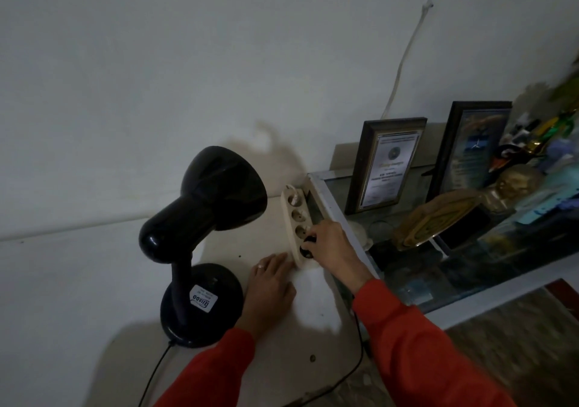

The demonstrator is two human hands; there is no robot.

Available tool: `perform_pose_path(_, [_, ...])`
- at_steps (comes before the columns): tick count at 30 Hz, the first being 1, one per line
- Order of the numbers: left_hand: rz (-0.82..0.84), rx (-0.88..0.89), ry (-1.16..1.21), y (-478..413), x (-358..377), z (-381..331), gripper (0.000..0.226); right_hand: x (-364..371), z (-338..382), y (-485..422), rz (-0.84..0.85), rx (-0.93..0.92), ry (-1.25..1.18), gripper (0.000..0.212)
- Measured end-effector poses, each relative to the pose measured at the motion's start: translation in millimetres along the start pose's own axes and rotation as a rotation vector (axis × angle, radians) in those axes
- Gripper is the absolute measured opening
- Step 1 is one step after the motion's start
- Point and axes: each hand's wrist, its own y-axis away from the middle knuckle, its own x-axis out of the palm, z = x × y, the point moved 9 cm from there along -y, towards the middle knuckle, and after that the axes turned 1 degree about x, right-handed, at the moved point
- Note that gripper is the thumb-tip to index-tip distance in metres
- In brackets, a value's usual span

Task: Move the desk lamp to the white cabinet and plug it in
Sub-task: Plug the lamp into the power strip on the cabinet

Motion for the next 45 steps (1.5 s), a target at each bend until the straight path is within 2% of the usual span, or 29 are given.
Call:
perform_pose_path(8, [0.003,-0.003,0.013,-1,-2,0,0.053,-8,-8,6,-0.047,-0.064,0.041,0.022])
perform_pose_path(20, [-0.016,-0.004,0.008,0,-2,0,0.050,-9,-12,13,-0.164,-0.014,-0.005,0.019])
perform_pose_path(33, [-0.042,0.000,0.024,0,-3,0,0.052,3,-11,2,-0.094,0.039,0.031,0.023])
perform_pose_path(38, [-0.030,0.002,0.014,1,-2,1,0.051,5,-9,8,-0.119,0.057,0.110,0.015])
perform_pose_path(45, [0.034,0.068,0.010,5,-8,-8,0.049,7,1,18,-0.080,0.019,0.285,0.023])
